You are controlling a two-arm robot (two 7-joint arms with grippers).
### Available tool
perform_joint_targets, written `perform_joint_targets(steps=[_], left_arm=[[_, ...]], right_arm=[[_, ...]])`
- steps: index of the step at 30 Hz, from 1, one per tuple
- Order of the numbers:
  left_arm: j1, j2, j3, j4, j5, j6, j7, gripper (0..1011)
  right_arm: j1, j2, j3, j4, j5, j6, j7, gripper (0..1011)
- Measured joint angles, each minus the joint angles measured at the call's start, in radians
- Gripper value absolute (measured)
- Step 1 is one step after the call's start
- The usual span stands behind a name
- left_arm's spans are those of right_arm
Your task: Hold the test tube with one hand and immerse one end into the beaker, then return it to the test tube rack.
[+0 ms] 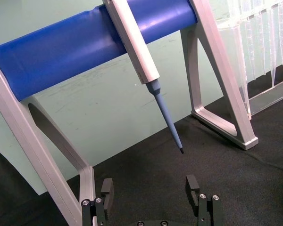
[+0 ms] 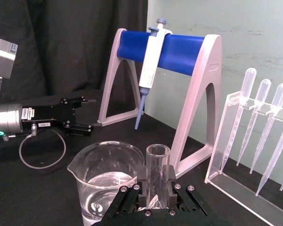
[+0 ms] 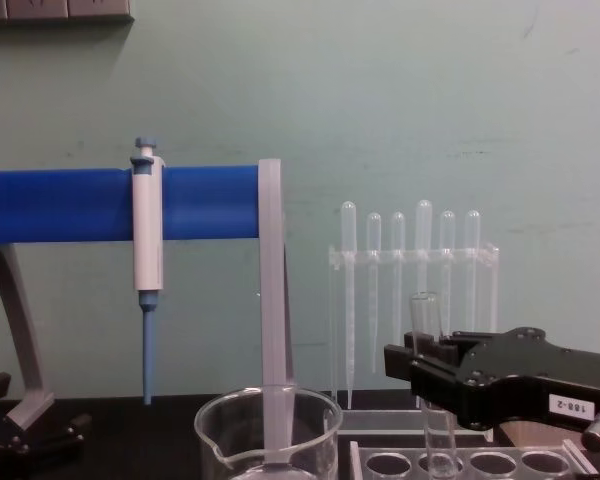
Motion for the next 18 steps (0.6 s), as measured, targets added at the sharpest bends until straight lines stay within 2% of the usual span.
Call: perform_joint_targets(steps=[4, 6, 14, 17, 18], left_arm=[[0.000, 0.000, 0.000, 0.000, 0.000, 0.000, 0.000, 1000], [0.000, 0.000, 0.000, 0.000, 0.000, 0.000, 0.000, 1000], [0.000, 0.000, 0.000, 0.000, 0.000, 0.000, 0.000, 1000], [0.000, 0.000, 0.000, 0.000, 0.000, 0.000, 0.000, 1000], [0.000, 0.000, 0.000, 0.000, 0.000, 0.000, 0.000, 1000]], right_arm=[[0.000, 0.003, 0.000, 0.000, -0.003, 0.004, 0.001, 227], [-0.001, 0.004, 0.000, -0.001, -0.004, 0.006, 0.001, 269], [-0.020, 0.015, 0.008, -0.021, -0.007, 0.021, -0.005, 528], [-0.061, 0.037, 0.030, -0.054, 0.004, 0.027, -0.016, 600], [-0.074, 0.044, 0.038, -0.065, 0.007, 0.029, -0.020, 669]])
